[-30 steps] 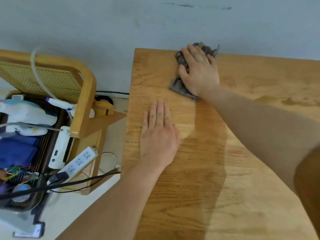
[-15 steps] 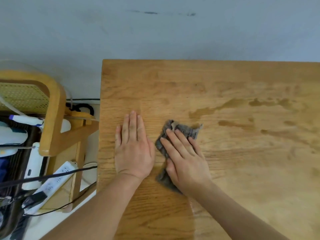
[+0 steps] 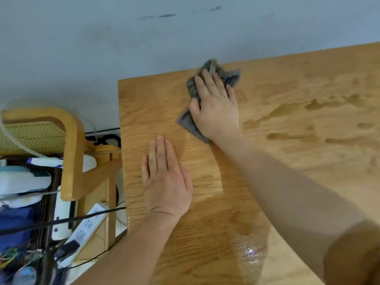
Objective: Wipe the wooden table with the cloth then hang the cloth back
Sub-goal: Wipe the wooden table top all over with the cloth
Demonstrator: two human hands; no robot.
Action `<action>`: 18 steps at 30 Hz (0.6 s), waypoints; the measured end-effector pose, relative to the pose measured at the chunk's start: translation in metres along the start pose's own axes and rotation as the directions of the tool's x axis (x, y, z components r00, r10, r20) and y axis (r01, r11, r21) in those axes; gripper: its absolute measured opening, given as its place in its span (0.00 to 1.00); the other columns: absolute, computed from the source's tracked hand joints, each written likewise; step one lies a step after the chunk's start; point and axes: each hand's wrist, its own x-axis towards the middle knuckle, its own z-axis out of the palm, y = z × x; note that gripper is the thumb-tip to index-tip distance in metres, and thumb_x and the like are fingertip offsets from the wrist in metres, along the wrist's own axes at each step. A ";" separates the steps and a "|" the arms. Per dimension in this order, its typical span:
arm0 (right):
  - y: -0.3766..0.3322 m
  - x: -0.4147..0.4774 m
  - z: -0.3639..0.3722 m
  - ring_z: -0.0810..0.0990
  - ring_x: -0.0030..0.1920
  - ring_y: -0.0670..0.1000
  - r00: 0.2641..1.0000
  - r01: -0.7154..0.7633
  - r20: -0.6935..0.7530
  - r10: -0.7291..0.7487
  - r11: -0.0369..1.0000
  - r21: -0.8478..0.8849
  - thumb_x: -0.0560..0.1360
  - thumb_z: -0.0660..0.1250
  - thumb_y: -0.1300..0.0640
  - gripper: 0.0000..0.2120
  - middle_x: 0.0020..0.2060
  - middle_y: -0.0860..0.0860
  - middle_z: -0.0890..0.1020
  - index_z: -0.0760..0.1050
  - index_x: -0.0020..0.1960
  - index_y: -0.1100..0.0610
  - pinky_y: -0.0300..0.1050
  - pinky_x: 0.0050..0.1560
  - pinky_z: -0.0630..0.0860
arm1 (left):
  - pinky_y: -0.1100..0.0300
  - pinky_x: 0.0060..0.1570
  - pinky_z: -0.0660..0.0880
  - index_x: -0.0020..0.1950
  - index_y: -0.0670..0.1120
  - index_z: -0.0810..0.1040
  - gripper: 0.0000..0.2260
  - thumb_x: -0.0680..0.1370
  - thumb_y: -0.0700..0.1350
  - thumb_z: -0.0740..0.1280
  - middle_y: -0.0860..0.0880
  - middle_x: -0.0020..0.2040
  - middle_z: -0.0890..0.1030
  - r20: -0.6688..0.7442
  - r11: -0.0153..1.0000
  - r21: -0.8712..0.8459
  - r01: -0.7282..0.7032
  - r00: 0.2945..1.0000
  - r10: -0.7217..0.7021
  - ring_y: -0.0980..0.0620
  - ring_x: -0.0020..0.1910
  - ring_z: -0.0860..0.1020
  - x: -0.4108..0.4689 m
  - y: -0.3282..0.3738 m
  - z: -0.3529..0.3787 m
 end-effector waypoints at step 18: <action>0.029 -0.022 -0.017 0.55 0.77 0.48 0.990 0.071 0.125 -0.066 0.997 -0.032 0.76 0.53 0.45 0.28 0.77 0.46 0.60 0.60 0.76 0.48 0.54 0.75 0.53 | 0.49 0.74 0.44 0.77 0.42 0.50 0.29 0.78 0.52 0.44 0.45 0.78 0.51 -0.013 1.000 -0.005 -0.009 1.000 0.009 0.47 0.77 0.48 -0.003 0.005 -0.003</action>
